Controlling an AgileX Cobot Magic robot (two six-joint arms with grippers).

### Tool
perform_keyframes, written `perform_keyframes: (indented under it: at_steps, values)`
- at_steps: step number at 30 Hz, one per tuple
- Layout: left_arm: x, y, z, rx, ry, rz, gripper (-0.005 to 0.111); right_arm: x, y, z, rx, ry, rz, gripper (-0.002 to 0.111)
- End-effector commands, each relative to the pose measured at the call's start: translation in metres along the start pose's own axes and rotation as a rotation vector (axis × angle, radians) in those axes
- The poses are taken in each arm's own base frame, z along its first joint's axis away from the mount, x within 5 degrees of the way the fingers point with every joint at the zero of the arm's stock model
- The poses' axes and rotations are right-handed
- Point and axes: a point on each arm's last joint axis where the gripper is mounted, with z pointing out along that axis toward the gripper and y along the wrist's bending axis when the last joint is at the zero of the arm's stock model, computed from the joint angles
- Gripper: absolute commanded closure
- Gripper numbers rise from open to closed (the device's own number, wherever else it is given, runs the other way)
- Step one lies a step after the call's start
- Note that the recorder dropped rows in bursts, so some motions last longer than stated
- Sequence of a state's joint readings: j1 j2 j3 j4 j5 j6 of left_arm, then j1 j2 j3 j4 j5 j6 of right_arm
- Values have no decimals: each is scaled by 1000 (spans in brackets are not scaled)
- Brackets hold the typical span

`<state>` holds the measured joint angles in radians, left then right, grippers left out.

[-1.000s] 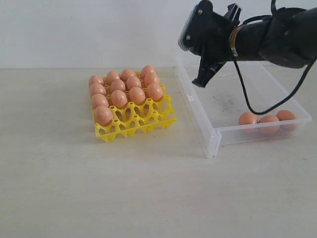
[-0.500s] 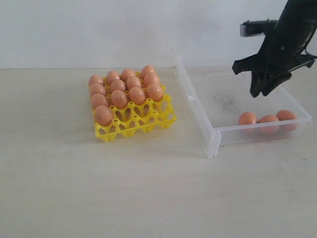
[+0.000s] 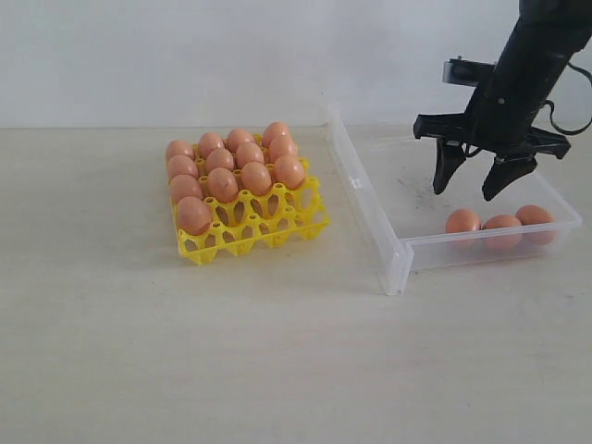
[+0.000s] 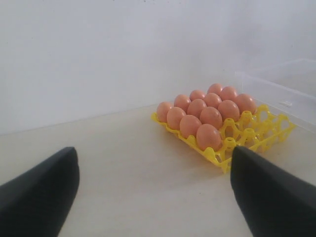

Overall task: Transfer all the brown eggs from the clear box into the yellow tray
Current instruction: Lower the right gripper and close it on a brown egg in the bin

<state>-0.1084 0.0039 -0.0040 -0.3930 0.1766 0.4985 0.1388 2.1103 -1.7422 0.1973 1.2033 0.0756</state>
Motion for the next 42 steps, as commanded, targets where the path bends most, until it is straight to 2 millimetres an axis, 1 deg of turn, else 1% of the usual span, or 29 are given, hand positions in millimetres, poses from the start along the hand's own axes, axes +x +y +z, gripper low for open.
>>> perform_keyframes:
  at_steps: [1, 7, 10, 14, 20, 23, 27, 30, 34, 35, 37, 40, 42]
  values:
    - [1, -1, 0, 7, -1, -14, 29, -1, 0, -2, 9, -10, 67, 53]
    - [1, -1, 0, 7, -1, -14, 29, 0, -1, -2, 18, -8, 140, 53]
    - [1, -1, 0, 7, -1, -14, 29, 3, -4, 4, 38, 2, 170, 53]
    - [1, -1, 0, 7, -1, -14, 29, 5, -9, 18, 51, -19, 174, 53]
    - [1, -1, 0, 7, -1, -14, 29, -2, -9, 21, 39, -95, 186, 53]
    - [1, -1, 0, 7, -1, -14, 29, -3, -11, 34, 44, -68, 199, 53]
    - [1, -1, 0, 7, -1, -14, 29, -1, -16, 63, 60, 18, 210, 53]
    - [1, -1, 0, 7, -1, -14, 29, -2, -19, 74, 66, 27, 211, 53]
    - [1, -1, 0, 7, -1, -14, 29, -5, -19, 78, 63, 5, 211, 54]
    - [1, -1, 0, 7, -1, -14, 29, -6, -19, 78, 61, -7, 211, 56]
    - [1, -1, 0, 7, -1, -14, 29, -7, -19, 78, 58, -23, 210, 65]
    - [1, -1, 0, 7, -1, -14, 29, -9, -19, 78, 55, -40, 195, 84]
    - [1, -1, 0, 7, -1, -14, 29, -11, -19, 78, 52, -62, 179, 101]
